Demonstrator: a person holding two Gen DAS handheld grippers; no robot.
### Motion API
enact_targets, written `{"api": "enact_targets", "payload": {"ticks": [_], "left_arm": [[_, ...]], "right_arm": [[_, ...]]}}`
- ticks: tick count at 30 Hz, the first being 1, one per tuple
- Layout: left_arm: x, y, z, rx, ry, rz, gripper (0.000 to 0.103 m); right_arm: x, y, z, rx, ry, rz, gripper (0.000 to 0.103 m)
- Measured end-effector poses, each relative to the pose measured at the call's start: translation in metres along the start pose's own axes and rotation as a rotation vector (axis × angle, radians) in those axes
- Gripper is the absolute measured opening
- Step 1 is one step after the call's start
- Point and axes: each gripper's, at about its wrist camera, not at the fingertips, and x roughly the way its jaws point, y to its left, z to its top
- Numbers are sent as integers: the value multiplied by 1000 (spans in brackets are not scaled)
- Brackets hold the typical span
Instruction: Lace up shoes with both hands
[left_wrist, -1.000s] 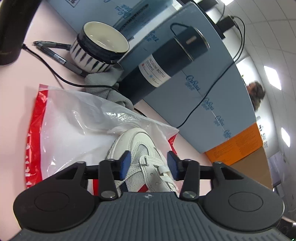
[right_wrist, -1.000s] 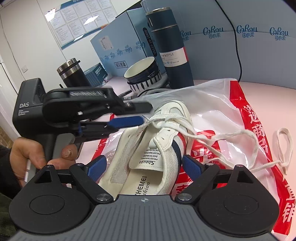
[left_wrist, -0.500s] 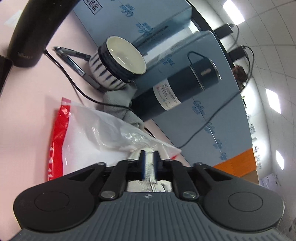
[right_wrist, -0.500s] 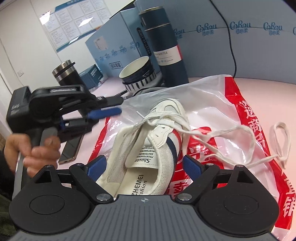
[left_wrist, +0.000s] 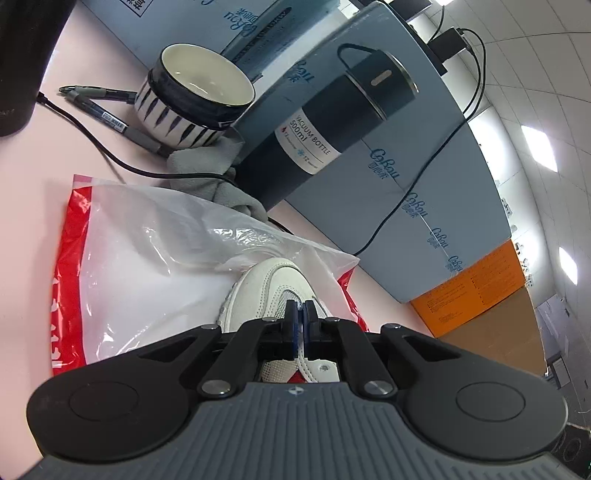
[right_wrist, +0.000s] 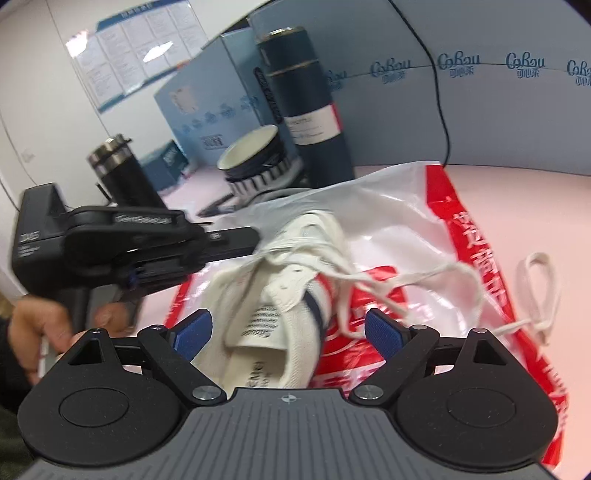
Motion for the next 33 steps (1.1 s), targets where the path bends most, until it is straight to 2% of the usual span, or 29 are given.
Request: {"api": "enact_targets", "payload": {"ticks": [2,4,6,8,10,12,14,18,21,25,27,31,33], "left_arm": [[-1,1,1,-6,0,-1,2],[-1,1,1,-13,3,-3,2],[0,2,1,-20,7,-6,2],[1,3,1,-28,11,-9,2],[1,4,1,-31,15,-12,2],[4,4,1,-34,27,-15,2],[7,3,1,-27,38,-23,2],[16,-1,2,-1,81,-55,2],[20,-4,1,20,98,-67,2],[18,-2,1,12,97,-69,2],[17,-2,1,8,96,-68,2],[17,0,2,-5,98,-70,2],[16,0,2,-7,97,-70,2]], "right_arm": [[5,0,6,-24,17,-11,89],[10,0,12,-48,39,-12,80],[16,0,15,-41,65,1,51],[19,1,16,-34,79,7,50],[22,0,16,-44,95,-3,42],[20,-8,16,18,94,3,33],[17,-18,15,114,92,26,33],[6,-14,5,165,102,20,37],[1,-2,3,97,140,33,45],[-15,15,8,-49,74,-54,46],[-21,24,11,-123,37,-51,48],[-24,45,14,-305,32,-29,54],[-19,46,14,-301,72,9,68]]}}
